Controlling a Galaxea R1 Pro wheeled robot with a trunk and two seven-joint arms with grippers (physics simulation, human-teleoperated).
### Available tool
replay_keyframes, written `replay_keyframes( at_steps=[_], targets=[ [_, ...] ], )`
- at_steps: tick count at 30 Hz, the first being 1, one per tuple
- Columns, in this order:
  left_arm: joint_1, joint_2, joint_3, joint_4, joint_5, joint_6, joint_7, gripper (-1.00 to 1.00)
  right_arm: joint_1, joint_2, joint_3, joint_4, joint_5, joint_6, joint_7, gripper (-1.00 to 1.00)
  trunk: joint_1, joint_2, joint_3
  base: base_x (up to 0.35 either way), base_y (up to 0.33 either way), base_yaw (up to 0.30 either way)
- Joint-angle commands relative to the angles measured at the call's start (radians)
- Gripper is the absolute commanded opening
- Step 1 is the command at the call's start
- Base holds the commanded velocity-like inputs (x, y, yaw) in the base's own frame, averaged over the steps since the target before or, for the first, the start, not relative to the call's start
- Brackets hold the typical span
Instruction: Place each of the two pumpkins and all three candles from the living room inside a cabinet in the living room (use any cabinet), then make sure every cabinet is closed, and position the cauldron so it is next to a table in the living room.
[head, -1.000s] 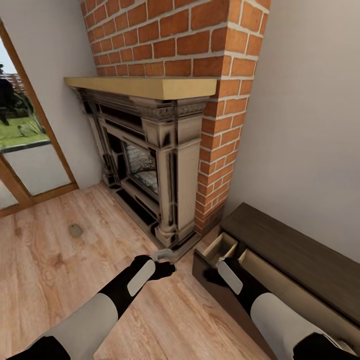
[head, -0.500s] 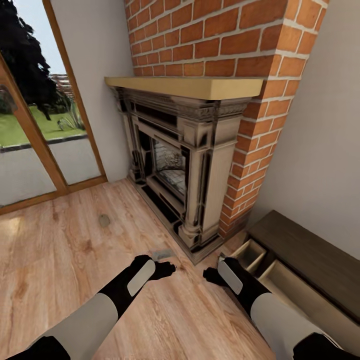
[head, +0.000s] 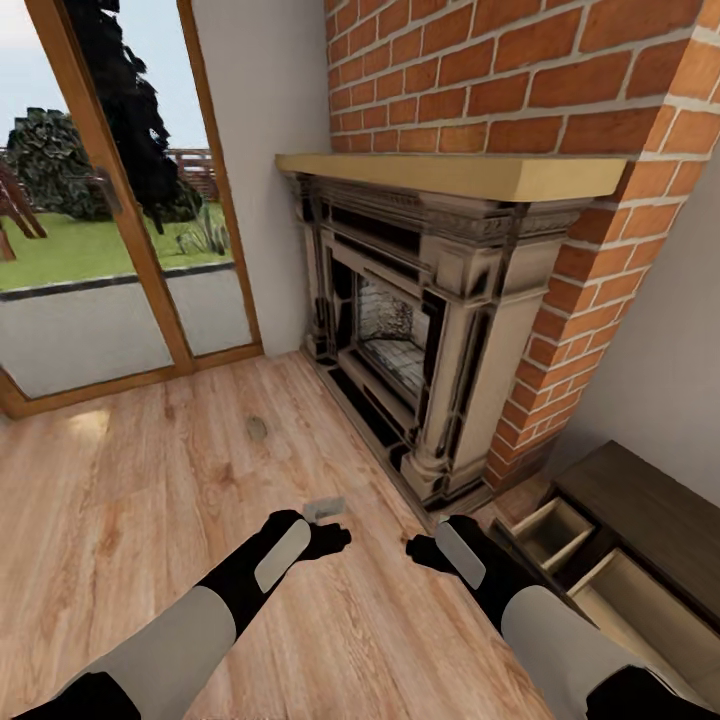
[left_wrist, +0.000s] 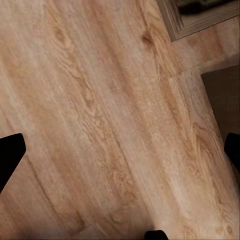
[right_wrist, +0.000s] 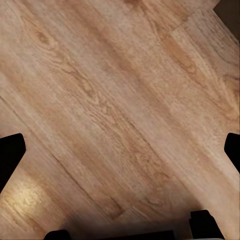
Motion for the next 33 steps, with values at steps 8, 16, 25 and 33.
replay_keyframes(
  at_steps=[8,16,25,33],
  targets=[
    [-0.001,0.001,-0.004,-0.001,0.01,0.0,0.01,1.0,-0.001,-0.003,0.005,-0.002,-0.011,0.002,-0.006,1.0,0.0,-0.001,-0.001,0.0,0.023,0.017],
    [-0.001,0.002,-0.004,-0.001,0.009,0.0,0.01,1.0,-0.001,-0.004,0.004,-0.003,-0.011,0.001,-0.002,1.0,0.0,-0.001,-0.001,0.0,0.0,0.0],
    [-0.001,0.004,-0.004,-0.001,0.01,0.0,0.01,1.0,-0.001,-0.002,0.004,-0.003,-0.011,0.001,-0.003,1.0,0.0,-0.001,-0.001,0.0,0.0,0.005],
    [-0.001,0.004,-0.004,-0.001,0.01,0.0,0.008,1.0,-0.001,-0.001,0.005,-0.003,-0.011,0.001,-0.009,1.0,0.0,-0.001,-0.001,0.001,0.005,0.229]
  ],
)
